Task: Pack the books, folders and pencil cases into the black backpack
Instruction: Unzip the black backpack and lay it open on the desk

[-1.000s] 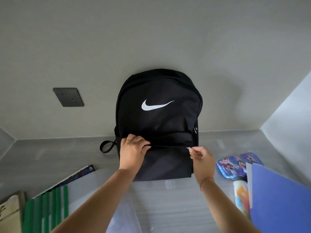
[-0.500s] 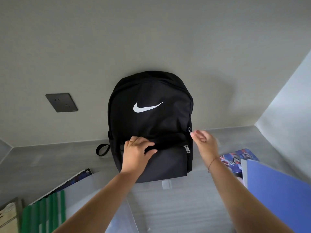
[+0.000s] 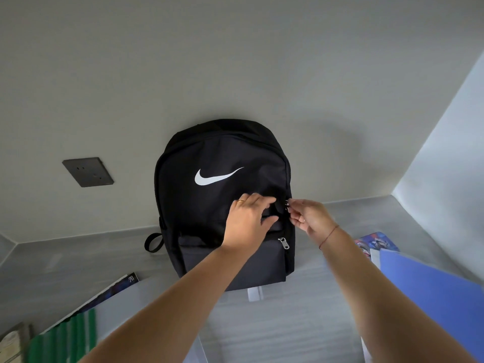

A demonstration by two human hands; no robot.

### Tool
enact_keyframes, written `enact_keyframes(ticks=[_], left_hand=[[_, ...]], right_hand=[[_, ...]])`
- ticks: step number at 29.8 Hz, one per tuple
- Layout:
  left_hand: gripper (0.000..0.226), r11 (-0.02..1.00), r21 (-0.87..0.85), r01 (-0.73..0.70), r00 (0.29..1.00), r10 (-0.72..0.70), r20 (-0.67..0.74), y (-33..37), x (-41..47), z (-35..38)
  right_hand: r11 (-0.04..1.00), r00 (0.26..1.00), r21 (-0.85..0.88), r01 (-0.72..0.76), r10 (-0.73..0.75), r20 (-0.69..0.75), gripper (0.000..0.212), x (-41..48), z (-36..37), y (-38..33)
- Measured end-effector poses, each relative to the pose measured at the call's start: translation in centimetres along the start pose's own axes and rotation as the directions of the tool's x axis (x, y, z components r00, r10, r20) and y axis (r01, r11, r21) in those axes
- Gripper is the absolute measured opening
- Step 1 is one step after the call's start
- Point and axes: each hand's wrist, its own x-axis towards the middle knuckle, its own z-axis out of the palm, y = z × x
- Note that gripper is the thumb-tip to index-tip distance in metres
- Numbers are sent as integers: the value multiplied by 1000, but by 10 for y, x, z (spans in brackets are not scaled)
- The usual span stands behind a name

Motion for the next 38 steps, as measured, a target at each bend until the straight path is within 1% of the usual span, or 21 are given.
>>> enact_keyframes(ticks=[3,6,10,13,16,18,20,22,23,25,27,29,31,32,33,34,36,37,38], left_hand=[[39,998,-55,-40,999,41,13,19,19,1],[41,998,-42,-50,998,52,41,29,34,8],[24,999,-1,-33,999,33,22,29,41,16],[17,996,60,-61,998,59,28,29,40,19],[16,993,99,-68,997,70,-19,29,40,22],[16,987,139,-78,996,82,-25,30,43,22],[17,975,195,-107,994,110,-5,31,47,21],[21,947,281,-157,987,159,15,32,50,24],[23,938,303,-168,985,170,20,32,50,26],[26,943,295,-153,988,156,13,33,50,31],[26,963,245,-111,993,118,-11,33,48,34],[18,974,197,-116,991,126,-39,30,46,35],[9,982,145,-119,989,131,-70,28,44,36],[6,990,98,-100,990,109,-88,27,44,37],[6,997,38,-62,994,65,-89,28,44,37],[7,1000,-22,-7,998,6,-66,31,45,36],[9,988,-115,99,995,-100,1,36,45,34],[11,984,-131,122,993,-122,10,38,45,33],[12,983,-136,125,992,-125,13,40,45,32]], right_hand=[[991,997,107,-81,79,23,16,-5,-6,-14],[975,994,197,-100,92,52,17,-11,-8,-22],[978,995,186,-90,80,61,16,-16,-10,-28],[980,991,151,-127,118,71,15,-16,-15,-33],[974,983,148,-170,156,100,17,-18,-16,-34],[972,979,162,-171,150,135,17,-19,-16,-32],[970,979,179,-162,136,149,6,-19,-16,-29],[967,982,206,-151,122,147,12,-17,-19,-25],[966,983,216,-143,114,141,11,-17,-19,-24],[969,988,217,-119,93,127,7,-17,-19,-23],[971,991,216,-99,76,113,10,-18,-17,-21],[969,991,229,-94,68,119,9,-19,-18,-20],[967,992,241,-78,50,119,16,-19,-20,-17],[971,994,238,-38,12,112,17,-18,-21,-15],[976,992,215,30,-56,116,15,-20,-21,-13],[980,976,143,140,-161,146,16,-22,-21,-10],[924,887,-5,382,-366,281,22,-28,-16,-3],[881,854,-81,466,-424,301,21,-30,-11,1],[844,847,-166,510,-460,266,19,-29,-6,6]])
